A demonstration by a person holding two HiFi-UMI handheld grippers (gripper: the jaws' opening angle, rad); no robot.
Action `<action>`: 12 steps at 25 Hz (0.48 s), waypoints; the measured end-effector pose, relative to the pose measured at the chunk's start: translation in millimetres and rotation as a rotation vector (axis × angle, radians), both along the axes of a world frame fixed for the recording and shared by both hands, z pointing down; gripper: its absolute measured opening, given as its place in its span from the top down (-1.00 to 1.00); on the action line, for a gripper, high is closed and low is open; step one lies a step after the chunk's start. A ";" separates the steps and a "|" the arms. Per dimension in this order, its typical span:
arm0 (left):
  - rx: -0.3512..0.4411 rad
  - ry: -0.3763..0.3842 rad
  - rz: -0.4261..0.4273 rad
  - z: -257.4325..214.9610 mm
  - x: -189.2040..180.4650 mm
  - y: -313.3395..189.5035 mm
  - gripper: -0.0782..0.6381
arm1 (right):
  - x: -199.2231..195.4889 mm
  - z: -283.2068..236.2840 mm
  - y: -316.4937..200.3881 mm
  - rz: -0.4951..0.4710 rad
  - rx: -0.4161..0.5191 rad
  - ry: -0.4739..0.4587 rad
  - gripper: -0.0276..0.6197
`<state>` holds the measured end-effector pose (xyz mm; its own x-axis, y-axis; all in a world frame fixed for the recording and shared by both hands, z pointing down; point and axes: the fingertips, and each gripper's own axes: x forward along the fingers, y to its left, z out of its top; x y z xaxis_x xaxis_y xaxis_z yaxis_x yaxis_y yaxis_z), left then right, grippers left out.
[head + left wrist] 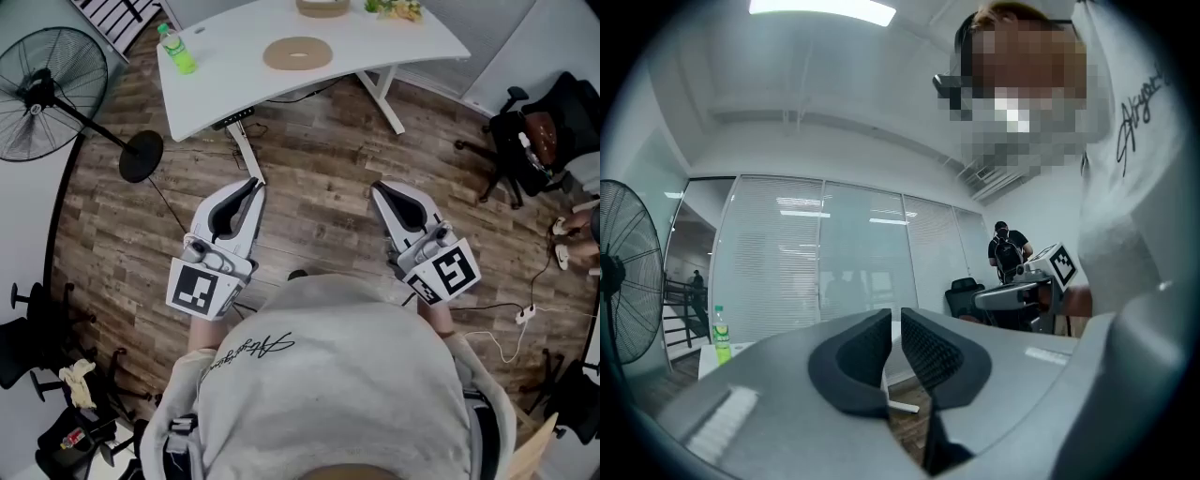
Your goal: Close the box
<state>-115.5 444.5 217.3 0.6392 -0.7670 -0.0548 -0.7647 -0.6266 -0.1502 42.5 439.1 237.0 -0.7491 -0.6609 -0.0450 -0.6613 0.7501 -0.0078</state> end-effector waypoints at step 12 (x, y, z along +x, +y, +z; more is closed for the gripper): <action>-0.035 0.055 -0.007 0.8 -12.1 -1.1 0.16 | -4.4 1.4 -8.0 0.042 -0.022 -0.038 -0.06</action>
<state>-127.6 443.5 218.2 0.6304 -0.7737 -0.0631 -0.7758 -0.6251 -0.0860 38.1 431.1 238.4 -0.7187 -0.6929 -0.0583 -0.6912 0.7210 -0.0495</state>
